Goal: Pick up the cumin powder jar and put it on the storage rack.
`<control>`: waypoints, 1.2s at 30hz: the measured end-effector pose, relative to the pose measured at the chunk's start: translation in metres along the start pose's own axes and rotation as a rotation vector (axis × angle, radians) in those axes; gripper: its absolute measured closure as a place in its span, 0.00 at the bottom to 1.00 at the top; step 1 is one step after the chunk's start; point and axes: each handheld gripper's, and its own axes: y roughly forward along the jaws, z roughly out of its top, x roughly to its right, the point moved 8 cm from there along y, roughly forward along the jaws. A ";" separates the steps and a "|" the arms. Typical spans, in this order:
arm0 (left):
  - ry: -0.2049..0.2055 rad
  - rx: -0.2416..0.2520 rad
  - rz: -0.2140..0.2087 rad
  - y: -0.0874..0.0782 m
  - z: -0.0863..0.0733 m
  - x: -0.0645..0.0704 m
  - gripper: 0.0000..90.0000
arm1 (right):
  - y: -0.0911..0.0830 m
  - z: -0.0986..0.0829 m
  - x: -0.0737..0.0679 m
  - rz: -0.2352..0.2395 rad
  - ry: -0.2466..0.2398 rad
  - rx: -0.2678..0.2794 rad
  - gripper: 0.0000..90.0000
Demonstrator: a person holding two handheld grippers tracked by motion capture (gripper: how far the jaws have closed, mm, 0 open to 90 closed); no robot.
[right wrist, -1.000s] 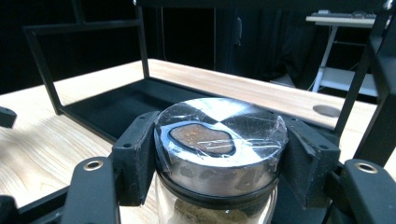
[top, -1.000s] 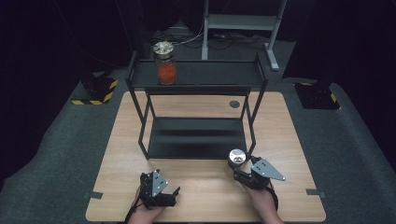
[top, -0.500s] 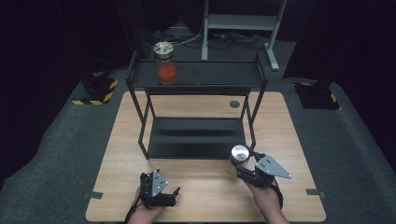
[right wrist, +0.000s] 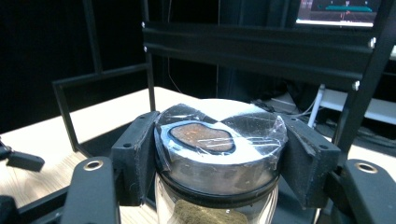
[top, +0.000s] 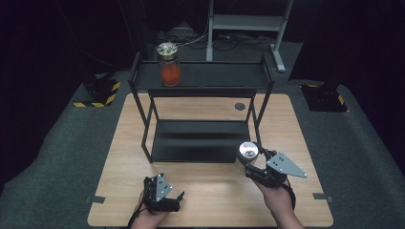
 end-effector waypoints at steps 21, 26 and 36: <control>-0.036 0.010 -0.031 -0.001 -0.002 -0.006 0.01 | 0.014 0.048 -0.008 0.034 -0.020 0.046 0.38; -0.025 0.005 -0.031 -0.001 -0.001 -0.005 0.01 | 0.021 0.053 -0.010 0.040 -0.021 0.047 0.38; -0.026 0.010 -0.031 -0.001 -0.002 -0.005 0.01 | 0.030 0.065 -0.009 0.043 -0.006 0.069 0.38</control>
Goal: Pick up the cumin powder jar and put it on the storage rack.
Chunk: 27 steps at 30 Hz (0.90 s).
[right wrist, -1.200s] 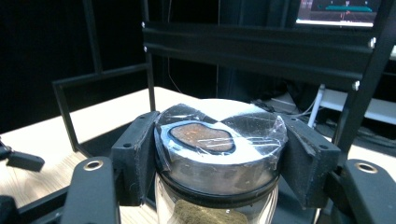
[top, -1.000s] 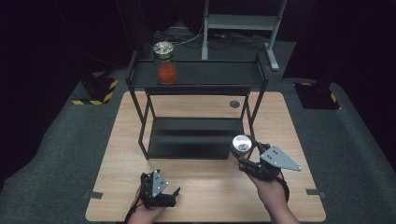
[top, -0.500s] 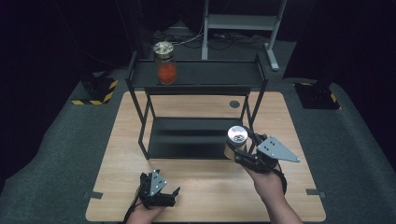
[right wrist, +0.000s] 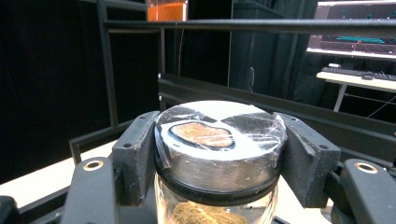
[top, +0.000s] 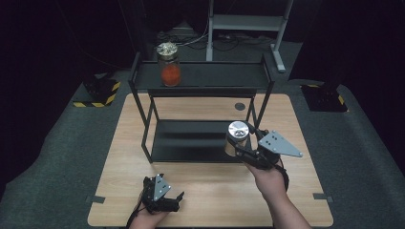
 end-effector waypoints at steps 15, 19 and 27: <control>0.001 0.004 -0.006 0.000 0.000 0.000 0.01 | 0.013 0.028 0.005 -0.011 -0.013 0.031 0.38; 0.001 0.005 -0.006 0.000 -0.001 0.000 0.01 | 0.014 0.035 0.005 -0.015 -0.020 0.033 0.38; 0.002 0.005 -0.007 0.000 -0.001 0.000 0.01 | 0.016 0.050 0.007 -0.012 -0.021 0.046 0.38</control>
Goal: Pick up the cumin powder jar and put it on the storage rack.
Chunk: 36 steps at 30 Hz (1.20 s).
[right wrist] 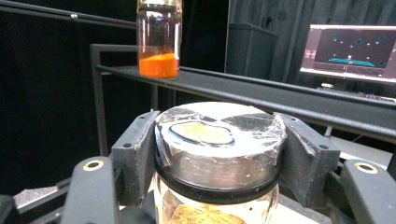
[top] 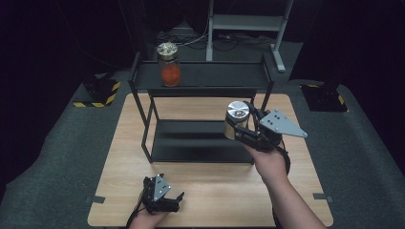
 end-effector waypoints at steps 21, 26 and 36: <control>-0.005 0.005 -0.003 -0.001 -0.001 -0.001 0.01 | 0.008 0.033 0.016 -0.024 0.033 0.052 0.38; -0.006 0.006 -0.003 -0.001 -0.001 -0.001 0.01 | 0.010 0.042 0.018 -0.034 0.021 0.064 0.38; -0.017 0.011 -0.006 -0.001 -0.001 -0.002 0.01 | 0.018 0.061 0.021 -0.051 0.015 0.087 0.38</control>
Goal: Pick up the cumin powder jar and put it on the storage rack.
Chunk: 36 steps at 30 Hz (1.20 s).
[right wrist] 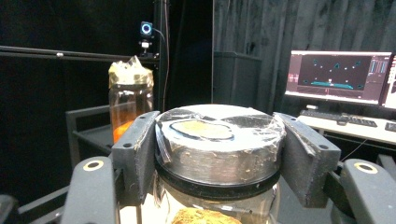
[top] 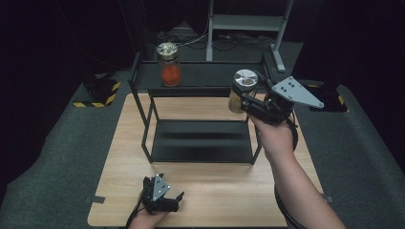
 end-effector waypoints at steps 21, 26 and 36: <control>-0.005 0.007 -0.007 -0.001 -0.001 -0.002 0.01 | 0.035 0.021 -0.002 -0.040 -0.027 -0.007 0.38; -0.009 0.009 -0.008 -0.001 -0.001 -0.002 0.01 | 0.045 0.022 -0.002 -0.045 -0.026 -0.012 0.38; -0.015 0.011 -0.015 -0.001 -0.001 -0.003 0.01 | 0.064 0.023 0.000 -0.065 -0.028 -0.027 0.38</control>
